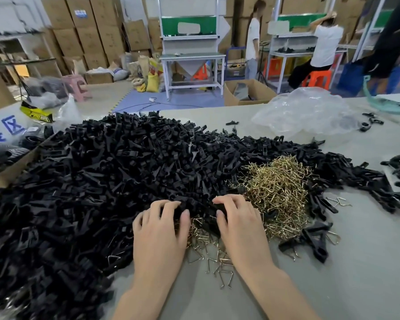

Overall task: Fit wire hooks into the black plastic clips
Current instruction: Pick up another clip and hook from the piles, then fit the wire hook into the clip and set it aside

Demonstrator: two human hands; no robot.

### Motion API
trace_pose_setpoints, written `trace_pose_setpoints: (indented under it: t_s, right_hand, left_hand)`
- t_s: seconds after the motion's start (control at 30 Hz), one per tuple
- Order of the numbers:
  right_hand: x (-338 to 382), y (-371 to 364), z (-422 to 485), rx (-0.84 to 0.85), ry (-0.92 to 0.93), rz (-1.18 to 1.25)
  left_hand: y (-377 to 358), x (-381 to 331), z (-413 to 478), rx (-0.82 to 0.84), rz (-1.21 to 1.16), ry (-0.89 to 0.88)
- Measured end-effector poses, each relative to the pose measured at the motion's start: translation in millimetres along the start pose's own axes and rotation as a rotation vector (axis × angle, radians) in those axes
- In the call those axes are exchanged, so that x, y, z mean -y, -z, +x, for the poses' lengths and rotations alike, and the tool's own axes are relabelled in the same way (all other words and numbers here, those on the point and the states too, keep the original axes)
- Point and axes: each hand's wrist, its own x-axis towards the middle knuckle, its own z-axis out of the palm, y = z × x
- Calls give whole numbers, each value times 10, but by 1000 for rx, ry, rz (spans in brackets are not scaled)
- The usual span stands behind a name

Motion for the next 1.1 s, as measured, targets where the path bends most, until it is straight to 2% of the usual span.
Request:
trace_pose_setpoints:
  t_s: [0.2, 0.5, 0.63, 0.77, 0.87, 1.1]
  right_hand:
    - [4, 9, -18, -61, 28, 22]
    - [18, 14, -21, -138, 50, 198]
    - [99, 31, -69, -98, 79, 542]
    - [183, 40, -99, 97, 12, 830]
    - [227, 44, -91, 199, -112, 1002]
    - [217, 126, 0, 320, -396, 1745]
  left_hand:
    - [75, -27, -10, 20, -141, 38]
    - [135, -51, -8, 41, -259, 59]
    - [252, -126, 5, 8, -823, 167]
    - [305, -222, 21, 74, -1214, 211]
    - [298, -249, 4, 141, -1284, 234]
    - [274, -331, -78, 235, -1176, 132]
